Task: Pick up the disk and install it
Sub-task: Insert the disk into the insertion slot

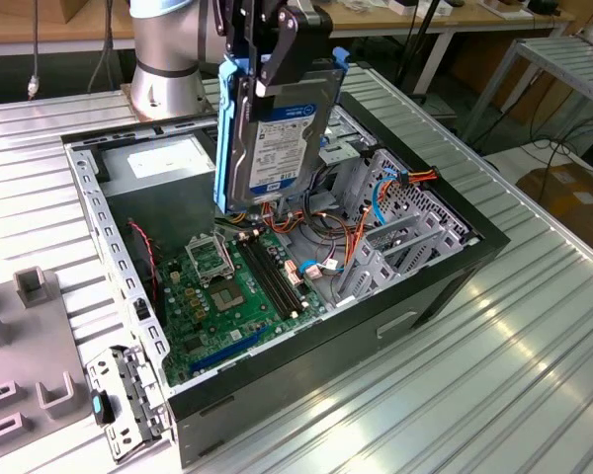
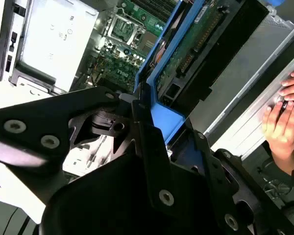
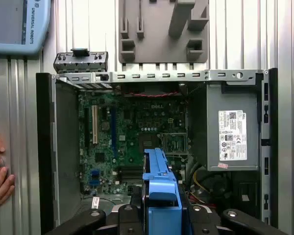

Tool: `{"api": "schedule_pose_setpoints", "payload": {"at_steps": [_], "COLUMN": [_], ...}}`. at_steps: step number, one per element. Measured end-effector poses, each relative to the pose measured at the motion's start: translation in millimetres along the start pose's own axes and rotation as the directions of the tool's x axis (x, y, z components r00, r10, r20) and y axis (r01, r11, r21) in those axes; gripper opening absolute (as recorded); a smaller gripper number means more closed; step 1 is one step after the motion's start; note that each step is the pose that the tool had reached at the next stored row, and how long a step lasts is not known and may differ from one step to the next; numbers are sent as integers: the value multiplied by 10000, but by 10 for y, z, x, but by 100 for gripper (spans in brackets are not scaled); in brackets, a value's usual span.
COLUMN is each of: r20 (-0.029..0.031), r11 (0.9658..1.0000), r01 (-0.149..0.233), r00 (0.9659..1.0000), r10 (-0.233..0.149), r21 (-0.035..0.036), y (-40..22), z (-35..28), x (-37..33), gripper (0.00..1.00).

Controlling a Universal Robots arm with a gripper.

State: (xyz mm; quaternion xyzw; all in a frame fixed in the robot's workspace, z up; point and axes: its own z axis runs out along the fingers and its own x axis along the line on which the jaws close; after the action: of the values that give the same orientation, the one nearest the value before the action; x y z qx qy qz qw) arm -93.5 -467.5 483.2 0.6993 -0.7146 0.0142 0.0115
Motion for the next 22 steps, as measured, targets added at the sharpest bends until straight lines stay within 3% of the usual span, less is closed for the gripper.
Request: {"api": "schedule_pose_setpoints", "payload": {"at_steps": [1, 3, 12, 17, 22], "r20": [0, 1, -18, -73, -122], "r11": [10000, 10000, 10000, 10000, 10000], "r01": [0, 0, 0, 1, 0], "r00": [10000, 10000, 10000, 10000, 9999], "r10": [0, 0, 0, -1, 0], "r21": [0, 1, 1, 1, 4], "y": [-13, -117, -520, -548, -552], "z": [8, 27, 90, 102, 113], "x": [56, 104, 137, 218, 368], "gripper": [37, 37, 37, 37, 37]}}
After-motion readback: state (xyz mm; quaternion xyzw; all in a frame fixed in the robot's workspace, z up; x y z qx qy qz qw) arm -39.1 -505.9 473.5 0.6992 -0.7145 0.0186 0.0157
